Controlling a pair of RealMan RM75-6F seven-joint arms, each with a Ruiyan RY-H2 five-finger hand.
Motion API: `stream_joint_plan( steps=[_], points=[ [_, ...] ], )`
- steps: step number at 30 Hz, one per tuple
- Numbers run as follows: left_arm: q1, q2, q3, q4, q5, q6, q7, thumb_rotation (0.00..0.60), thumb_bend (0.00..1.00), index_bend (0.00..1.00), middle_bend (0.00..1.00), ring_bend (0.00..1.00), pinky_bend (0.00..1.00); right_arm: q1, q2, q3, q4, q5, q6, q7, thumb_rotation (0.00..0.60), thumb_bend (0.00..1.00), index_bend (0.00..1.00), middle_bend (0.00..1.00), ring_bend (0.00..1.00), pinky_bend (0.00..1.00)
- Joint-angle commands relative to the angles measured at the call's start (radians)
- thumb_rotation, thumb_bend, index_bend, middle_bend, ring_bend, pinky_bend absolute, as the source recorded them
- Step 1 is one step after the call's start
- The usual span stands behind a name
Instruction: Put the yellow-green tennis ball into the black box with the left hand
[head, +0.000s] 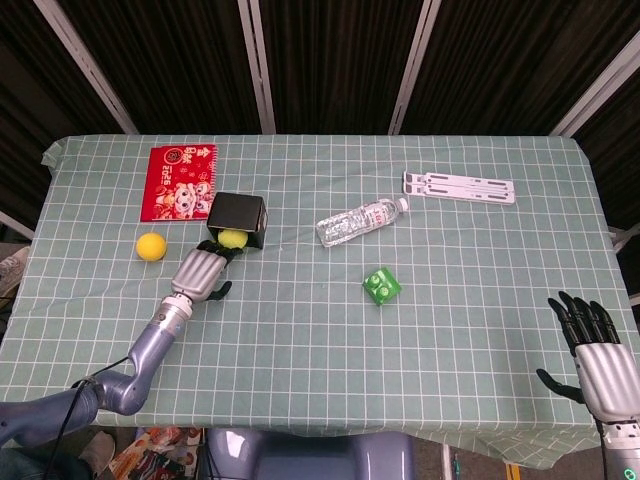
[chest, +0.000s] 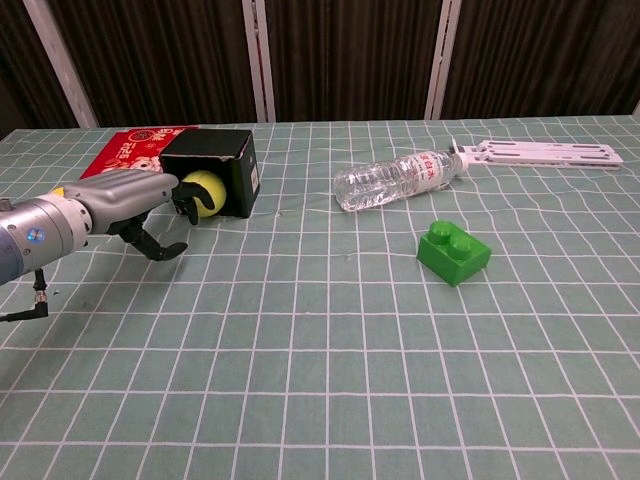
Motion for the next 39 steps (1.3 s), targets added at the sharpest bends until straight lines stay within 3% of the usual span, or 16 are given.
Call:
stream_joint_plan(
  steps=[1,7,14,29,35,39],
  points=[
    [-0.002,-0.004,0.003,0.010,0.007,-0.002,-0.007,0.540,0.38,0.19,0.22,0.10,0.14,-0.001,0.003,-0.001,-0.004,-0.005,0.004,0.002,0.600,0.21,0.00,0.00,0.00,0.00],
    [-0.002,-0.012,0.004,0.024,0.014,0.012,0.002,0.443,0.38,0.17,0.13,0.02,0.06,-0.006,0.006,-0.002,-0.004,-0.012,0.016,0.008,0.600,0.21,0.00,0.00,0.00,0.00],
    [0.004,-0.015,0.009,0.022,0.013,0.033,0.032,0.399,0.38,0.17,0.10,0.00,0.05,-0.008,0.009,-0.003,-0.006,-0.018,0.021,0.010,0.600,0.21,0.00,0.00,0.00,0.00],
    [0.023,0.032,0.029,-0.079,0.033,0.048,0.037,0.392,0.36,0.16,0.09,0.00,0.04,-0.013,0.011,-0.003,-0.006,-0.024,0.031,0.014,0.600,0.21,0.00,0.00,0.00,0.00],
    [0.120,0.188,0.110,-0.344,0.121,0.158,0.002,0.395,0.17,0.11,0.09,0.00,0.04,-0.013,0.009,-0.001,-0.001,-0.009,0.019,0.003,0.600,0.21,0.00,0.00,0.00,0.00],
    [0.247,0.320,0.188,-0.526,0.224,0.361,0.038,0.359,0.11,0.04,0.07,0.00,0.04,-0.013,0.007,0.003,-0.009,0.011,0.010,-0.016,0.600,0.21,0.00,0.00,0.00,0.00]
  ],
)
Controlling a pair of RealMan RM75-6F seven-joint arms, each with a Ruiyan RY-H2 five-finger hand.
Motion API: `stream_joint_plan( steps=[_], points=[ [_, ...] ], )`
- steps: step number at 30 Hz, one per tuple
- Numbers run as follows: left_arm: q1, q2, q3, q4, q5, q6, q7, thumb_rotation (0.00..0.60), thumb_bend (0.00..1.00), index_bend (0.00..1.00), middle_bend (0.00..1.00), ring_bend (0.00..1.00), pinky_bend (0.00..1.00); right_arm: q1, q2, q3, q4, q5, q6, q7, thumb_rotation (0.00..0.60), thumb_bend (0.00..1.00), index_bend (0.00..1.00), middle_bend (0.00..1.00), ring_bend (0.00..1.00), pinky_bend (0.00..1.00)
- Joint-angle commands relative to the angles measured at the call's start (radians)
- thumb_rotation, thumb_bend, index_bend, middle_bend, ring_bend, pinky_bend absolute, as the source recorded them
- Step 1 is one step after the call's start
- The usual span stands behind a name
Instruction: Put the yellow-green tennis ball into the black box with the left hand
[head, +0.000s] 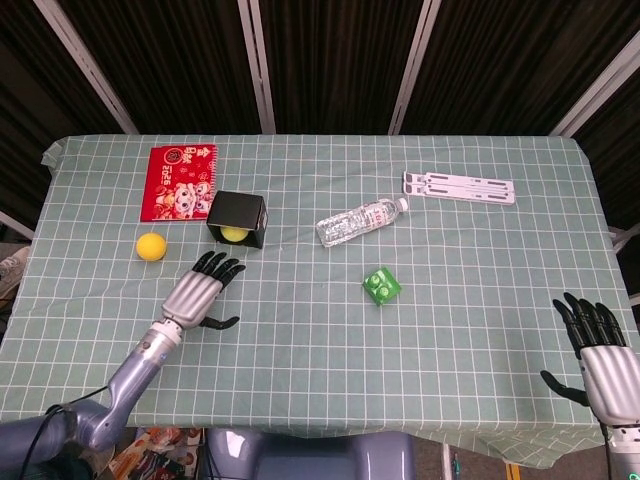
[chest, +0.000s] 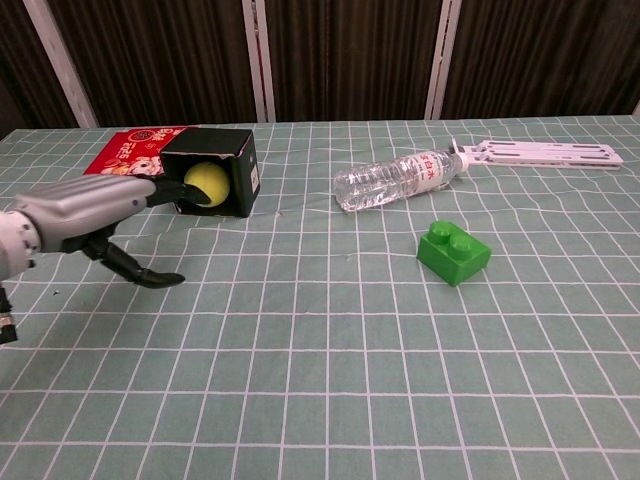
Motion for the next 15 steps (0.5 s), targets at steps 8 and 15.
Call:
stream_joint_plan(
  steps=[8,15],
  points=[
    [0.405,0.244,0.209,-0.292,0.226,0.571,0.107,0.329,0.07,0.00,0.01,0.00,0.02,-0.006,0.001,0.014,-0.016,0.036,-0.002,-0.017,0.600,0.21,0.00,0.00,0.00,0.00],
    [0.496,0.261,0.218,-0.257,0.367,0.726,0.083,0.318,0.07,0.00,0.00,0.00,0.02,-0.003,0.007,0.020,-0.029,0.061,-0.019,-0.025,0.600,0.21,0.00,0.00,0.00,0.00]
  ],
)
